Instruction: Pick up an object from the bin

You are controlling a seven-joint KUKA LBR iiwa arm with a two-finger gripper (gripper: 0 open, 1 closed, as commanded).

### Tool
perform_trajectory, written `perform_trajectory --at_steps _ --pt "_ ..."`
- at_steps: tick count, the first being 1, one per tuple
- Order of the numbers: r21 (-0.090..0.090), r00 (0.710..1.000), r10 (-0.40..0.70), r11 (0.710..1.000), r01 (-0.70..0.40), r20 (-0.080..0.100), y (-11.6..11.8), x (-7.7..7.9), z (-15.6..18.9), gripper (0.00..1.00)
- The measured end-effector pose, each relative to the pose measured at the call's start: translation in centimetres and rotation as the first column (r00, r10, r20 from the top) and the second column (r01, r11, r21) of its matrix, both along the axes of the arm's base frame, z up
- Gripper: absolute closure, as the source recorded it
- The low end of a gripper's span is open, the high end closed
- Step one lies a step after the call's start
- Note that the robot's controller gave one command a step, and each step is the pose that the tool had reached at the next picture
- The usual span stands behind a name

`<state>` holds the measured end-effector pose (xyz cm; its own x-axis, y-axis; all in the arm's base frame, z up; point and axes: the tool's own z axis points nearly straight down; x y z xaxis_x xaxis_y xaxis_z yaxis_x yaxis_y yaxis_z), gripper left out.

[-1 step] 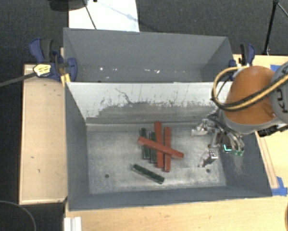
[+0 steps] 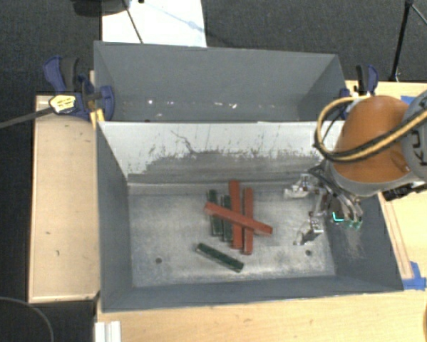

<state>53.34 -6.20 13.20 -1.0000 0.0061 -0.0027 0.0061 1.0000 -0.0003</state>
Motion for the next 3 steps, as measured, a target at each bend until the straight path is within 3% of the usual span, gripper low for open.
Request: perform_trajectory --at_steps 1,2,3 --pt "0.002 0.982 -0.187 0.982 0.187 -0.003 4.0 -0.62 -5.58 1.0" --pt "0.002 0.982 -0.187 0.982 0.187 0.012 3.91 -0.35 -5.63 0.0" --pt "0.002 0.982 -0.187 0.982 0.187 0.012 3.91 -0.35 -5.63 0.0"
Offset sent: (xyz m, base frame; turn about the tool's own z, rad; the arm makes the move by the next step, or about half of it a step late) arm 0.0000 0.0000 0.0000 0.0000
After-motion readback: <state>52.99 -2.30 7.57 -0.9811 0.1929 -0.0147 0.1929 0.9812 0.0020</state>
